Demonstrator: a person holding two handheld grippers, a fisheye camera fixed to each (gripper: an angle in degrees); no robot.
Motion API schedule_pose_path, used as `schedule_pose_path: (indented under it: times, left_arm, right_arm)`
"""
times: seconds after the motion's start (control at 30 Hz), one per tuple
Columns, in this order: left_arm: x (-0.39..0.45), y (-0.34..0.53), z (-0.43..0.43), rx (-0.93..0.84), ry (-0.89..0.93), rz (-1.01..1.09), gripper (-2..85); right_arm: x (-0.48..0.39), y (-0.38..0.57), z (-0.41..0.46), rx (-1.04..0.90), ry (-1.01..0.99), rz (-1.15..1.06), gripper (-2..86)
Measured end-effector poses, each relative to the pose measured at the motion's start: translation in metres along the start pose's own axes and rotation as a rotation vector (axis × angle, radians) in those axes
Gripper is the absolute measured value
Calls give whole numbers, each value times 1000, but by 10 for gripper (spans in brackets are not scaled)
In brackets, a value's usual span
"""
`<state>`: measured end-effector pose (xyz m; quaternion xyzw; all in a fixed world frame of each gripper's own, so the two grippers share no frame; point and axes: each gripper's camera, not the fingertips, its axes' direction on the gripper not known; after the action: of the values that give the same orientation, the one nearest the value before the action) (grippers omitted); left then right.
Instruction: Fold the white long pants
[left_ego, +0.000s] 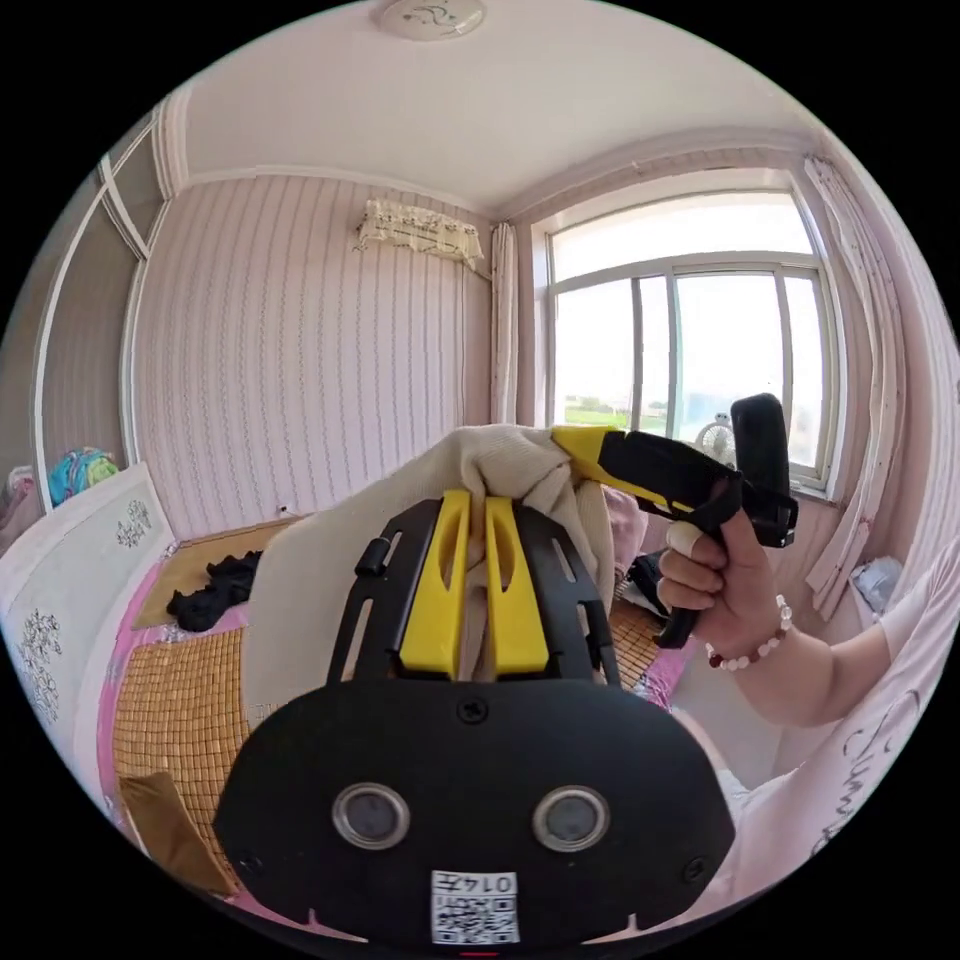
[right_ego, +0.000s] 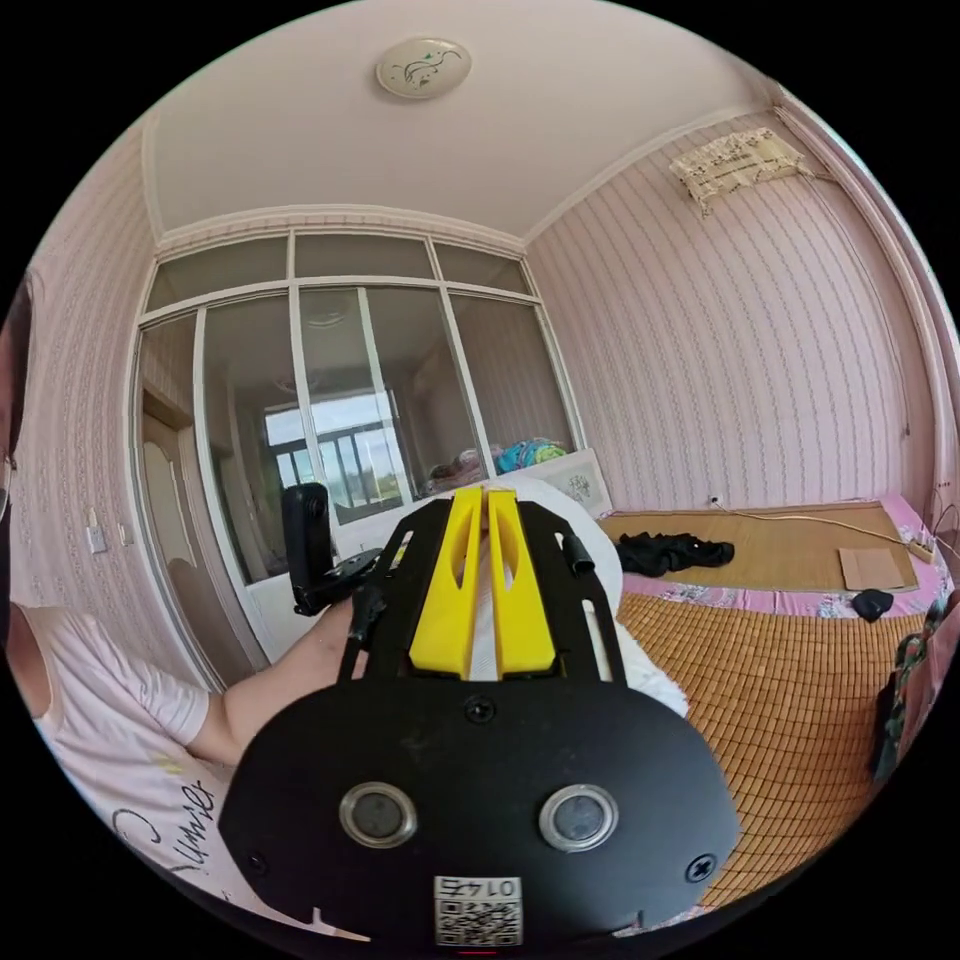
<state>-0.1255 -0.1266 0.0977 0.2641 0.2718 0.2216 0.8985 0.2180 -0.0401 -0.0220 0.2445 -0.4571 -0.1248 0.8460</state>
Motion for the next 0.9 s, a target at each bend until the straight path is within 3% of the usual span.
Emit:
schedule_pose_path:
  times: [0.2, 0.27, 0.33, 0.43, 0.6, 0.63, 0.73, 0.9]
  left_arm:
    - [-20, 145, 113, -369, 129, -111, 30]
    - [-18, 220, 144, -597, 219, -194, 37]
    - [-20, 259, 132, -639, 213, -211, 21]
    - [-52, 297, 80, -594, 162, -312, 5]
    - [-123, 347, 12, -623, -115, -538, 30]
    - [-137, 359, 10, -673, -164, -594, 73]
    - [-158, 383, 25, -773, -133, -713, 160]
    - [-170, 404, 60, -830, -157, -733, 164]
  right_arm:
    - [114, 152, 54, -415, 95, 401, 3]
    - [151, 229, 66, -604, 200, 549, 3]
    - [172, 273, 66, -744, 311, 653, 1]
    - [184, 284, 59, -736, 342, 697, 0]
    - [163, 217, 131, -761, 333, 396, 6]
    - [148, 199, 164, -777, 292, 279, 12]
    - [96, 171, 257, -863, 218, -34, 43]
    - [36, 193, 391, -1096, 233, -387, 124]
